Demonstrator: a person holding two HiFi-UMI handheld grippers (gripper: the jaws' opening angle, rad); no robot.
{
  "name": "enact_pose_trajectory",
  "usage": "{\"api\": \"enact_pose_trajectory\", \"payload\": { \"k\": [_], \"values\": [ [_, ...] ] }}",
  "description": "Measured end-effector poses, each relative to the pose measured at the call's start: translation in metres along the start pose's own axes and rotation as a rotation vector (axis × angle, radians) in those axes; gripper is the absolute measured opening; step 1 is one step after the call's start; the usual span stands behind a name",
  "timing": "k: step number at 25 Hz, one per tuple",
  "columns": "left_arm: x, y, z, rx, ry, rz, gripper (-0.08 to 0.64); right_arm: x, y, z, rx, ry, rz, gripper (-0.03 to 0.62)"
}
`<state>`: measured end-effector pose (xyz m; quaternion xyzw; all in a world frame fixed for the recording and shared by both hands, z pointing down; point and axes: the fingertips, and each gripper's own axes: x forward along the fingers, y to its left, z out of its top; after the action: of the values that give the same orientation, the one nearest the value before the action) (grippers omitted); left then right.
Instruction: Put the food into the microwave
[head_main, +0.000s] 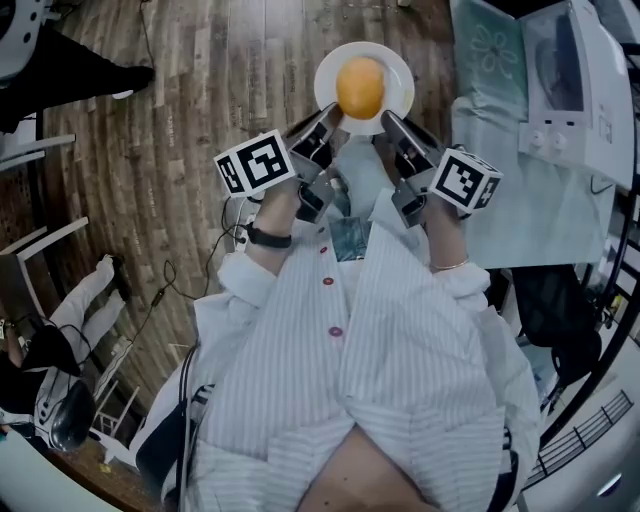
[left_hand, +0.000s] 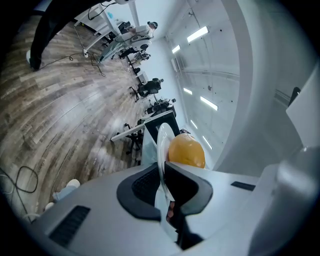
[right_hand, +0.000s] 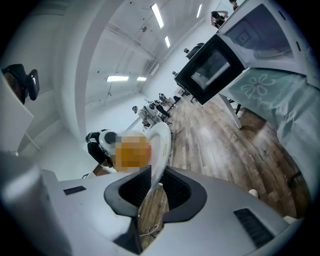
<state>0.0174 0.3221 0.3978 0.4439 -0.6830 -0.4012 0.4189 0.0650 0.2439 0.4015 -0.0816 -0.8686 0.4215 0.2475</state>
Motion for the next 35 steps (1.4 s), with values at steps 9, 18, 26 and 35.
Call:
{"api": "enact_pose_trajectory", "payload": {
  "k": [9,18,26,35],
  "values": [
    [0.063,0.000,0.045,0.000,0.031,-0.014,0.025,0.029,-0.026,0.062,0.021,-0.014,-0.024,0.089],
    [0.153,-0.007,0.068,-0.016,0.094,-0.032,0.025,0.034,-0.078,0.131,0.067,-0.036,-0.075,0.089],
    [0.217,-0.010,0.073,0.011,0.174,-0.032,0.025,0.031,-0.120,0.171,0.115,-0.093,-0.107,0.089],
    [0.271,-0.029,0.069,0.061,0.256,-0.046,0.025,0.013,-0.152,0.208,0.158,-0.169,-0.125,0.087]
  ]
}}
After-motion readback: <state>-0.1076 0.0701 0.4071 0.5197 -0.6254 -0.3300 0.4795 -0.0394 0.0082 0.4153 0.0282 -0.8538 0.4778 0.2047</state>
